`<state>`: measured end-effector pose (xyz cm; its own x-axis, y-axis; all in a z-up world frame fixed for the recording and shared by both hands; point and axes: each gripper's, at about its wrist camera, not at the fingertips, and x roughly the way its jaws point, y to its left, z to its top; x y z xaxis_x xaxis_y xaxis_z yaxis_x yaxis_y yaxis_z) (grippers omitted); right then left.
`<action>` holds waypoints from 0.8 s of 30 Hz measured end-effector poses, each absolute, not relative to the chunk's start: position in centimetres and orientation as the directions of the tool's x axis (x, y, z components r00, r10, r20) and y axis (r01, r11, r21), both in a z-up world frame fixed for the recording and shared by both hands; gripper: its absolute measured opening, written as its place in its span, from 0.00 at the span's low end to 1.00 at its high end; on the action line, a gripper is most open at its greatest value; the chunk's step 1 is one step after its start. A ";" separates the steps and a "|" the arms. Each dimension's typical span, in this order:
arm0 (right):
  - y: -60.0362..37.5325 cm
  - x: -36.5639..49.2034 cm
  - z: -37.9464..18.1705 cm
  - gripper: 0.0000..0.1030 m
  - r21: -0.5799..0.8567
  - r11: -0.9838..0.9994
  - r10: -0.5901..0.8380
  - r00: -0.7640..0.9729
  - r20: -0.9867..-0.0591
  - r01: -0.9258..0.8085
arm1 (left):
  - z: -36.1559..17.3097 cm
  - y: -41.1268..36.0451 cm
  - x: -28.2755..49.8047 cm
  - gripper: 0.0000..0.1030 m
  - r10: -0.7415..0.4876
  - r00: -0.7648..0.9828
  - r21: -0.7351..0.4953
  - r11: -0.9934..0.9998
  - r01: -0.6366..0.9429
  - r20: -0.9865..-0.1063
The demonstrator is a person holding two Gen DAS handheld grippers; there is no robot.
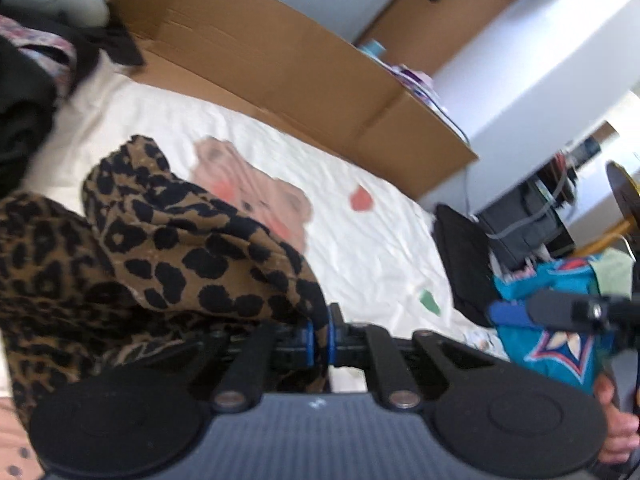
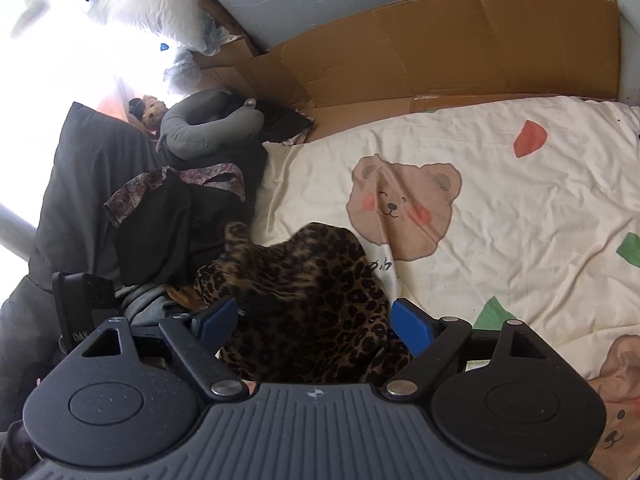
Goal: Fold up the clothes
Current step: 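Grasp the pants waistband with the right gripper while the left gripper holds the pants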
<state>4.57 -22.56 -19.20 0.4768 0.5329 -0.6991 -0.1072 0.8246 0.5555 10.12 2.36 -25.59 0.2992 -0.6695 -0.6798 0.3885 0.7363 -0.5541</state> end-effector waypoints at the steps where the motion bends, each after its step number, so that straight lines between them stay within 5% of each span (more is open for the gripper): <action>1: -22.4 4.7 -19.3 0.82 0.558 0.823 0.537 0.473 -0.699 -0.110 | -25.8 1.8 10.0 0.07 -0.675 0.287 -0.557 0.730 0.397 -0.680; 24: -11.4 12.4 -22.8 0.51 0.433 0.810 0.544 0.232 -0.806 -0.395 | -29.5 0.8 7.4 0.07 -0.744 0.288 -0.681 0.668 0.301 -0.602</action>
